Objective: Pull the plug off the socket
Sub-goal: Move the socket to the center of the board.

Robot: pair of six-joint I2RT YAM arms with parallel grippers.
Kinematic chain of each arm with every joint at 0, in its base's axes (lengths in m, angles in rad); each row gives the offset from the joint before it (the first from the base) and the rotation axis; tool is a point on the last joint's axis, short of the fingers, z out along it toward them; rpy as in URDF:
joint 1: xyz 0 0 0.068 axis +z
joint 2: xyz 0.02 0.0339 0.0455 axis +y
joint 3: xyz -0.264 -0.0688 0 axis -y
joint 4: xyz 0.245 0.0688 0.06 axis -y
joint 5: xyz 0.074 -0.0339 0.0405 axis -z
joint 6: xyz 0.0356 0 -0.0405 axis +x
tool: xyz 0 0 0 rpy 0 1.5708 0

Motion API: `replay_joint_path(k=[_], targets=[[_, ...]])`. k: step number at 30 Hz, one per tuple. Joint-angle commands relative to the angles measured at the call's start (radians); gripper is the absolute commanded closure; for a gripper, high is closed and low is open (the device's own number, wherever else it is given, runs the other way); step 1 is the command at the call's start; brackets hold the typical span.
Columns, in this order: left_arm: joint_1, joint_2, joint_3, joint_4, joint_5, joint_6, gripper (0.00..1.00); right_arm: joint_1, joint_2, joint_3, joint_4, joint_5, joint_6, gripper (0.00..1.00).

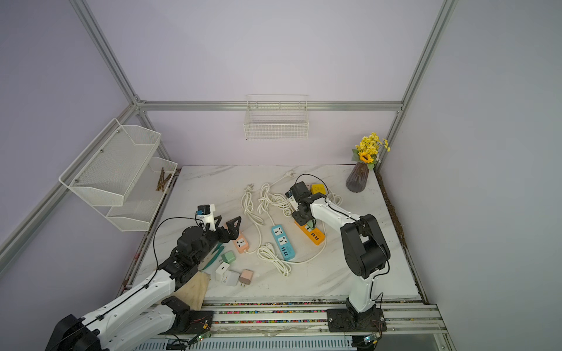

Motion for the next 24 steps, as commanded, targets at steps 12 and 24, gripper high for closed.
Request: replay_joint_path(k=[12,24], targets=[[0.006,-0.025,0.006,0.031,0.035,0.004,0.00,0.007,-0.077,-0.084,-0.060,-0.057,0.502,0.82],[0.006,0.076,0.017,0.156,0.268,-0.047,0.00,0.079,-0.041,-0.124,-0.056,-0.061,0.650,0.78]])
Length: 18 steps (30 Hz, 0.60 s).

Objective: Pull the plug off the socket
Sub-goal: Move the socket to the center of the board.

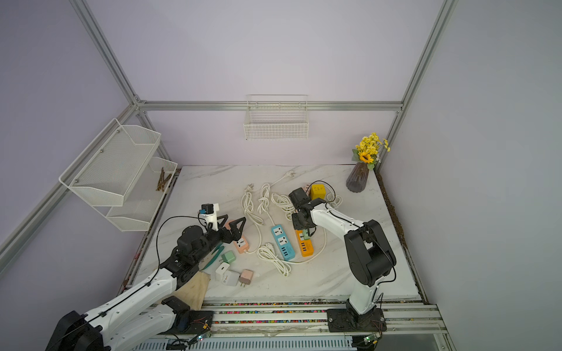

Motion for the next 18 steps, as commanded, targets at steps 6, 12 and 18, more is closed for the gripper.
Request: replay_joint_path(k=[6,12,18], targets=[[0.004,0.146,0.054,0.167,0.321,-0.092,0.01,0.066,-0.004,-0.028,0.003,-0.047,0.053,0.53],[-0.033,0.330,0.109,0.300,0.474,-0.282,0.11,0.064,-0.307,-0.189,0.142,-0.019,0.026,0.45],[-0.175,0.431,0.174,0.179,0.336,-0.340,0.24,0.030,-0.629,-0.477,0.377,-0.153,0.063,0.44]])
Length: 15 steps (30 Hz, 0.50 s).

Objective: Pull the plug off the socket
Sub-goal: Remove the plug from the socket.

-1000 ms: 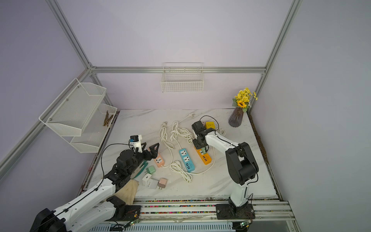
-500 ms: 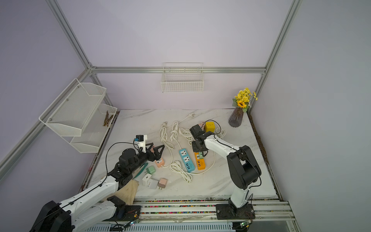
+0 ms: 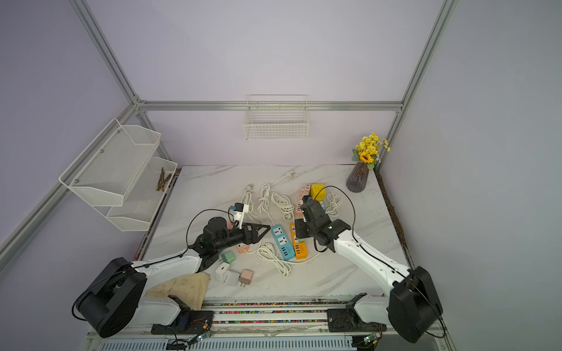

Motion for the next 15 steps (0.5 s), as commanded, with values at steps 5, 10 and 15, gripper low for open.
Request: replay_joint_path(k=[5,10,15], targets=[[-0.126,0.148,0.124,-0.164,-0.179,-0.164,0.49,-0.023,-0.118,-0.222,0.216,-0.053,0.074,0.53],[-0.164,0.284,0.308,-0.355,-0.193,-0.230,0.57,-0.023,-0.052,-0.186,0.180,-0.066,0.119,0.52],[-0.173,0.378,0.438,-0.446,-0.206,-0.243,0.56,-0.028,0.053,-0.174,0.205,-0.144,0.141,0.53]])
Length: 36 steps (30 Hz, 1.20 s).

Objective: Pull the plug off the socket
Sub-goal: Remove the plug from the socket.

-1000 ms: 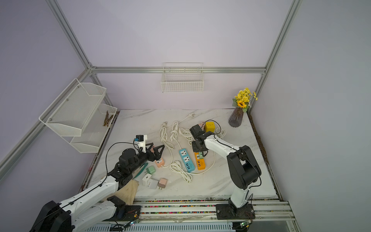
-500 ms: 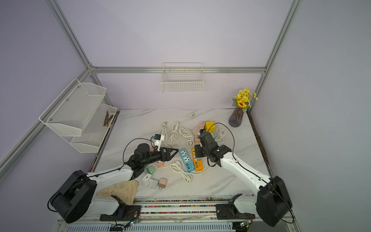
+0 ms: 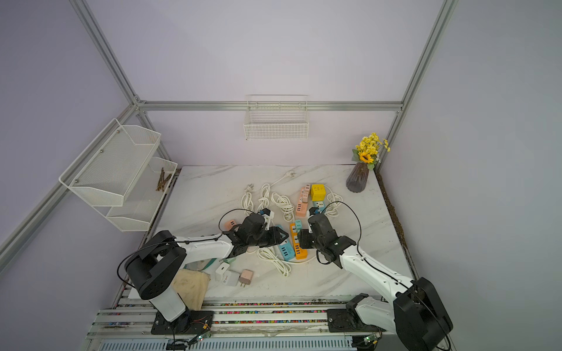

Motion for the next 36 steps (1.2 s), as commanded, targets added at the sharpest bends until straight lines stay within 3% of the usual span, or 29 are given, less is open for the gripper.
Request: replay_joint_path(k=[1,13,20,31,36], targets=[[-0.007,0.047,0.119,-0.141,-0.042,-0.034,0.56,-0.006,0.065,0.049,0.005,-0.043,0.025,0.53],[-0.008,0.204,0.342,-0.330,-0.065,-0.034,0.60,-0.019,0.048,0.039,0.008,0.003,0.032,0.57],[-0.010,0.258,0.368,-0.339,-0.011,-0.040,0.63,-0.022,0.082,0.047,0.013,-0.002,0.024,0.68],[-0.010,0.304,0.361,-0.375,0.014,-0.045,0.66,-0.020,0.163,0.081,-0.015,-0.006,-0.032,0.67],[-0.003,0.314,0.346,-0.366,0.023,-0.046,0.68,-0.015,0.160,0.090,-0.033,0.011,-0.044,0.57]])
